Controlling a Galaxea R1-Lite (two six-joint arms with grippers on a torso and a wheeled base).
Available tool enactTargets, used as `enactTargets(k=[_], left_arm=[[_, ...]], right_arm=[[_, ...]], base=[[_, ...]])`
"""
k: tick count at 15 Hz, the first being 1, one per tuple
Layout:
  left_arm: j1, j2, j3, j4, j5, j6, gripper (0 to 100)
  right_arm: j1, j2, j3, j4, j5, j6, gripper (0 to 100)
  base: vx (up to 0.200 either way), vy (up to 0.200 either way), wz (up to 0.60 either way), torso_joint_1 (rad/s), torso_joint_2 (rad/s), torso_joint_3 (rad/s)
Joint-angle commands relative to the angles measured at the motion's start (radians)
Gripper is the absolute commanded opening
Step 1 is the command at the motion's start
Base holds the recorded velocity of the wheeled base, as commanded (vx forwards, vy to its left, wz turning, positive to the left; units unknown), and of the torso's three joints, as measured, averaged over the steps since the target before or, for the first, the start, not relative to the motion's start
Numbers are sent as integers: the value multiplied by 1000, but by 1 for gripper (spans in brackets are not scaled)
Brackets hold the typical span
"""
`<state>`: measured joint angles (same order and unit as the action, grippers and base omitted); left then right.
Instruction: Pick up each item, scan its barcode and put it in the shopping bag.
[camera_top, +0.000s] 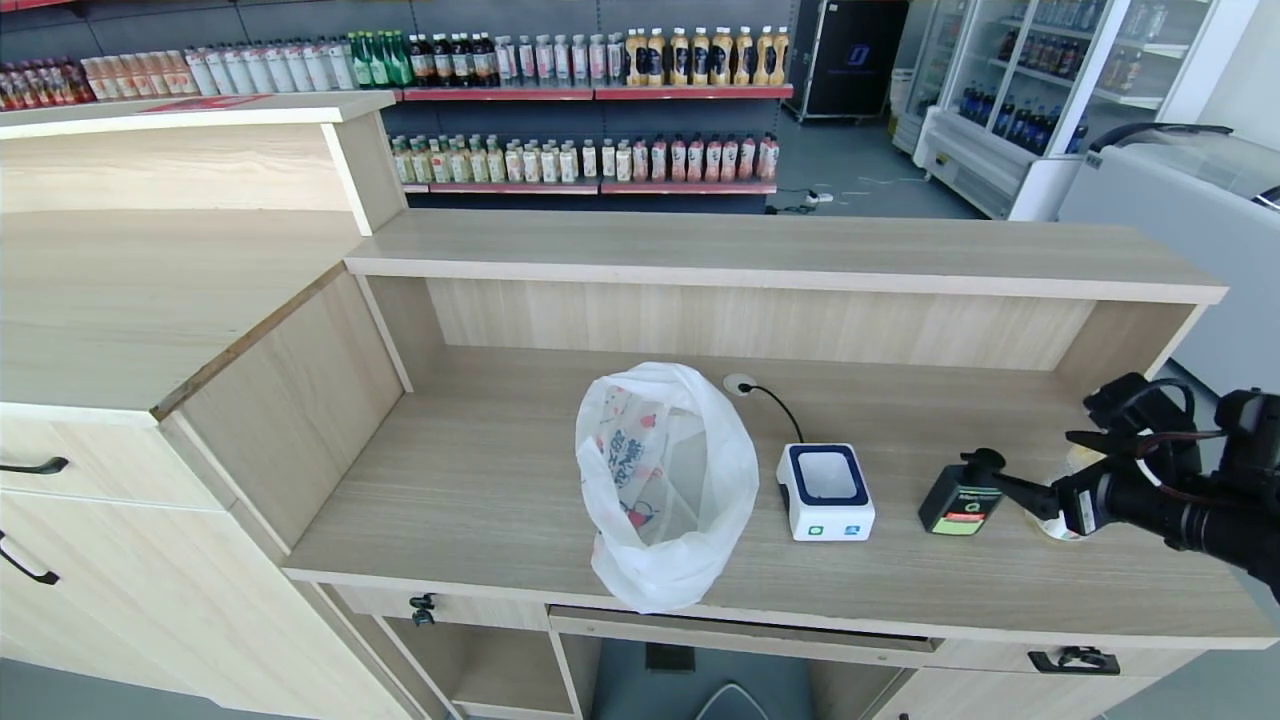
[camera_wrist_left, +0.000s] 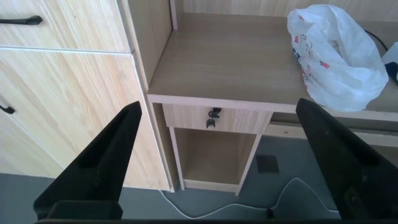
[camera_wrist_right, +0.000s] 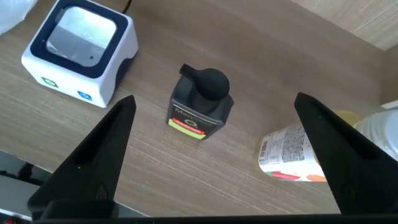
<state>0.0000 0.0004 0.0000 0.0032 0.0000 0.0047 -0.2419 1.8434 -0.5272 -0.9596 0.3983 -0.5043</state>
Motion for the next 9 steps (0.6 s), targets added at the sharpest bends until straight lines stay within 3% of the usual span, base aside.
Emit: enactTargets(k=[1,4,9], left_arm=[[0,0,0,0,0,0,100],[0,0,0,0,0,0,100],[0,0,0,0,0,0,100]], right_arm=[[-10,131,-7,-65,4,-16,100],[-4,217,-42,-133,7,-109,100],[-2,309,-106,-140,30,-126,100]], base=[[0,0,0,0,0,0],[0,0,0,0,0,0],[0,0,0,0,0,0]])
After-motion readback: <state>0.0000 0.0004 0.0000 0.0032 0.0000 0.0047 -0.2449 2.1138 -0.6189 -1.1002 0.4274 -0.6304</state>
